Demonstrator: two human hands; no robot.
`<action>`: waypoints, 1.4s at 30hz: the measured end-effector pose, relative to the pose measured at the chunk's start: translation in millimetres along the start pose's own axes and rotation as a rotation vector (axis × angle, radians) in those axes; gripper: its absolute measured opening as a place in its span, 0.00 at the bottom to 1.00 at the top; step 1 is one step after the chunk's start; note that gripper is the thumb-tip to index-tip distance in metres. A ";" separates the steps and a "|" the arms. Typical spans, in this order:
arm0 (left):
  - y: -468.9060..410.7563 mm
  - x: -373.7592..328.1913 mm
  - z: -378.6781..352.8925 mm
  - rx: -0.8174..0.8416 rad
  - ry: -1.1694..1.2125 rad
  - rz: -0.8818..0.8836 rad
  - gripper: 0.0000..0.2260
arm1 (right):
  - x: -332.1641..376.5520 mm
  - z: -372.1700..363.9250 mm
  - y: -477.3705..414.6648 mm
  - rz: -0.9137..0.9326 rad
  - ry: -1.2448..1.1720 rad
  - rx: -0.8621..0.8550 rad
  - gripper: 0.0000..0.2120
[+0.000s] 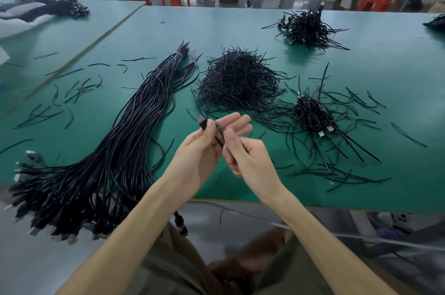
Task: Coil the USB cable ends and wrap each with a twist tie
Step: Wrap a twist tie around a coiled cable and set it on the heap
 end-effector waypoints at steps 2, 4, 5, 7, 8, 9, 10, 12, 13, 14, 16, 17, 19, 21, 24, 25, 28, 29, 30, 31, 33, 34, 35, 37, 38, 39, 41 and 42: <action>0.0 -11.8 -1.5 -0.037 0.112 -0.011 0.20 | -10.2 4.1 5.3 -0.024 0.097 0.004 0.30; 2.5 -22.5 -1.3 -0.070 0.182 -0.014 0.18 | -14.0 15.1 7.2 0.008 0.323 -0.017 0.32; 5.6 -27.3 -3.5 -0.052 0.202 -0.008 0.18 | -13.7 21.4 6.5 0.031 0.442 -0.026 0.32; 14.3 -35.3 -11.4 0.036 0.154 0.029 0.17 | -12.1 33.4 2.7 0.065 0.606 -0.045 0.31; 19.7 -37.6 -16.3 0.084 0.057 0.058 0.18 | -11.1 38.8 0.2 0.081 0.671 -0.052 0.31; 24.2 -37.1 -21.7 0.129 -0.109 0.099 0.18 | -10.6 43.2 -2.6 0.096 0.731 -0.055 0.31; 28.0 -32.4 -27.4 0.181 -0.348 0.145 0.18 | -10.1 46.6 -5.3 0.114 0.789 -0.053 0.31; 30.3 -10.9 -35.1 0.259 -1.060 0.230 0.16 | -7.6 49.4 -11.2 0.164 0.906 -0.043 0.31; 28.1 0.1 -36.0 0.270 -1.396 0.237 0.16 | -5.4 48.8 -14.1 0.187 0.955 -0.038 0.31; 24.6 7.9 -36.4 0.248 -1.621 0.219 0.15 | -2.1 47.6 -17.1 0.209 0.988 -0.040 0.31; 17.1 9.3 -31.1 0.097 -1.729 0.158 0.14 | 6.2 45.9 -22.7 0.244 0.995 -0.071 0.30; 12.5 7.4 -22.9 -0.002 -1.723 0.124 0.14 | 9.6 46.3 -25.1 0.248 0.960 -0.096 0.30; 5.6 3.2 -7.6 -0.172 -1.665 0.017 0.13 | 13.6 46.1 -28.1 0.231 0.797 -0.156 0.31; 5.8 2.9 -2.3 -0.224 -1.523 -0.101 0.12 | 17.1 40.7 -28.6 0.218 0.634 -0.197 0.31; 5.2 4.7 -6.5 -0.214 -1.140 -0.164 0.07 | 20.9 27.5 -26.3 0.222 0.484 -0.212 0.31; 4.7 2.7 -7.3 -0.215 -1.023 -0.171 0.08 | 19.7 24.8 -26.0 0.206 0.418 -0.211 0.32; 5.4 -3.6 -10.8 -0.215 -0.809 -0.181 0.13 | 18.7 19.7 -24.6 0.178 0.304 -0.212 0.35; 5.6 -3.2 -12.4 -0.209 -0.737 -0.167 0.15 | 20.4 17.3 -23.1 0.193 0.295 -0.210 0.33; 5.5 -2.2 -14.0 -0.205 -0.648 -0.152 0.17 | 22.4 14.5 -21.1 0.216 0.304 -0.205 0.31; 5.1 -1.8 -14.7 -0.203 -0.526 -0.134 0.19 | 23.9 11.9 -19.0 0.237 0.321 -0.201 0.30; 1.7 -6.2 -15.0 -0.165 -0.176 -0.105 0.22 | 24.7 7.7 -14.6 0.273 0.363 -0.191 0.29; 0.5 -11.5 -15.0 -0.132 -0.002 -0.098 0.23 | 23.4 7.4 -11.7 0.294 0.403 -0.186 0.28; 0.5 -18.4 -13.6 -0.102 0.149 -0.091 0.24 | 21.9 8.2 -8.6 0.325 0.469 -0.188 0.28; 3.2 -30.1 -9.6 -0.040 0.351 -0.065 0.22 | 18.5 12.2 -3.7 0.405 0.648 -0.200 0.27; 6.5 -35.2 -8.4 0.002 0.360 -0.068 0.24 | 17.4 15.0 -2.9 0.444 0.731 -0.206 0.27; 10.4 -39.6 -10.4 0.049 0.318 -0.063 0.25 | 17.1 18.5 -3.2 0.484 0.804 -0.214 0.26; 19.8 -44.0 -16.6 0.147 0.079 -0.027 0.22 | 18.5 28.6 -8.3 0.539 0.916 -0.242 0.24; 25.2 -44.0 -18.7 0.178 -0.116 -0.012 0.19 | 19.9 34.4 -12.3 0.544 0.953 -0.257 0.24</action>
Point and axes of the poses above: each hand's wrist, its own y-axis away from the middle knuckle, its own z-axis out of the back of the hand, x = y × z, the point moved 5 cm from there along -y, towards the middle knuckle, and after that the axes turned 9 degrees about z, right-handed, at the moved point
